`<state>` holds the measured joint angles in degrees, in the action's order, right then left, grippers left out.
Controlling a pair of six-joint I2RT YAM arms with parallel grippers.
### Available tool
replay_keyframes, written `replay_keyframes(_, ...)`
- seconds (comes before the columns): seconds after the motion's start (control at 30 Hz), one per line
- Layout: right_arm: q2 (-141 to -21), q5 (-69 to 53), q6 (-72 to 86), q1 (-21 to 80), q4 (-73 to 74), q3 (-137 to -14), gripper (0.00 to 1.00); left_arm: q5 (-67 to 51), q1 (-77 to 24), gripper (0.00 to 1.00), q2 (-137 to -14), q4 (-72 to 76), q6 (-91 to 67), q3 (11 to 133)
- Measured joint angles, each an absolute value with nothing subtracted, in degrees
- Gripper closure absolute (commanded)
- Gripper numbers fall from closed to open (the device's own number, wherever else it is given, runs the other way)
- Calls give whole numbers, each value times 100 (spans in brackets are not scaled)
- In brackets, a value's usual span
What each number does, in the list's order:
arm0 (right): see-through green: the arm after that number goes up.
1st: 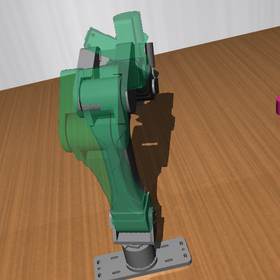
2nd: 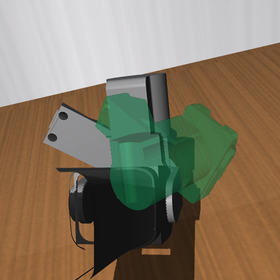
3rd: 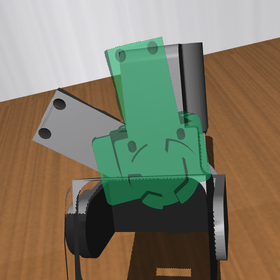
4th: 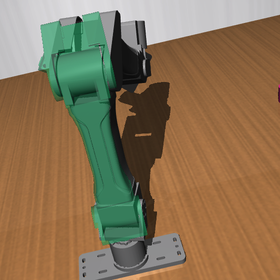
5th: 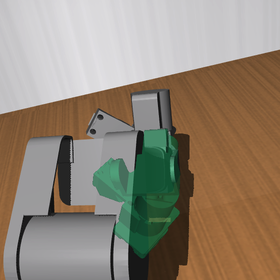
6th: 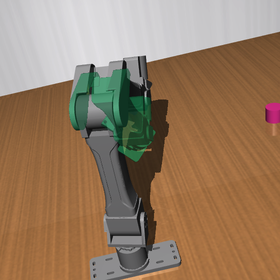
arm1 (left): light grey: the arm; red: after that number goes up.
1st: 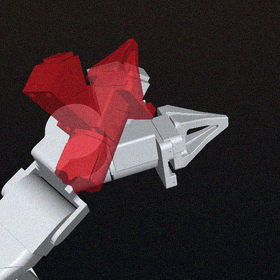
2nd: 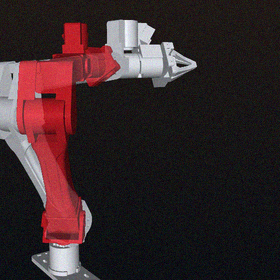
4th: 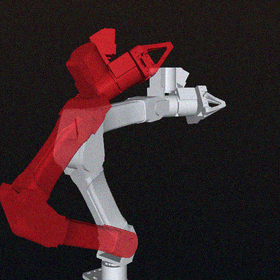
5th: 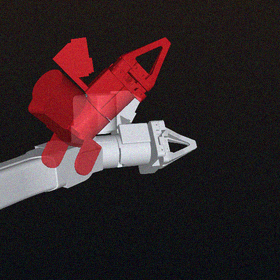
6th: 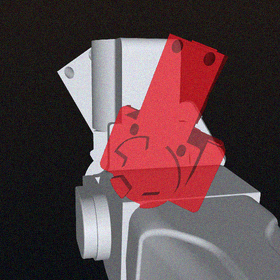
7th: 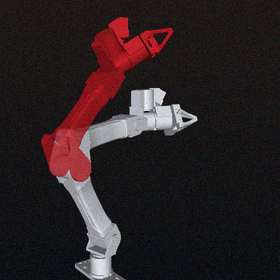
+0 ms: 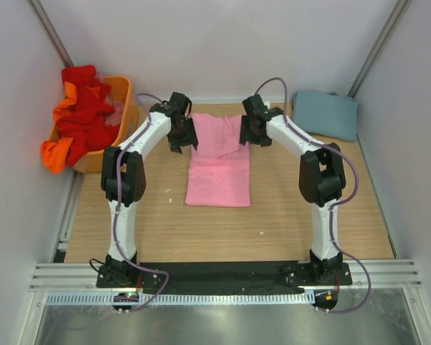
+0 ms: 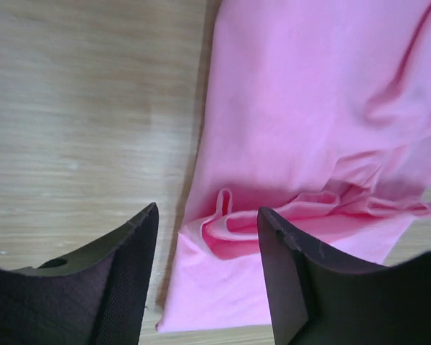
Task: Fold and stack the t-shirts
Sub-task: Fold the tshirt
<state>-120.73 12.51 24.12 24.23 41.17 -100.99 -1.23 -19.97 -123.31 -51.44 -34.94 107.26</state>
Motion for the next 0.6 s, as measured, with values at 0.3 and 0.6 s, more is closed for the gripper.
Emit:
replay_keyframes(0.3, -10807, 790, 2231, 1802, 4018, -9894, 48, 75, -1787, 48, -11799, -5594, -3382, 11338)
replay_keyframes(0.6, -9898, -1048, 2458, 2458, 2974, -7500, 88, -803, -2062, 53, -10339, -4351, -3463, 8379)
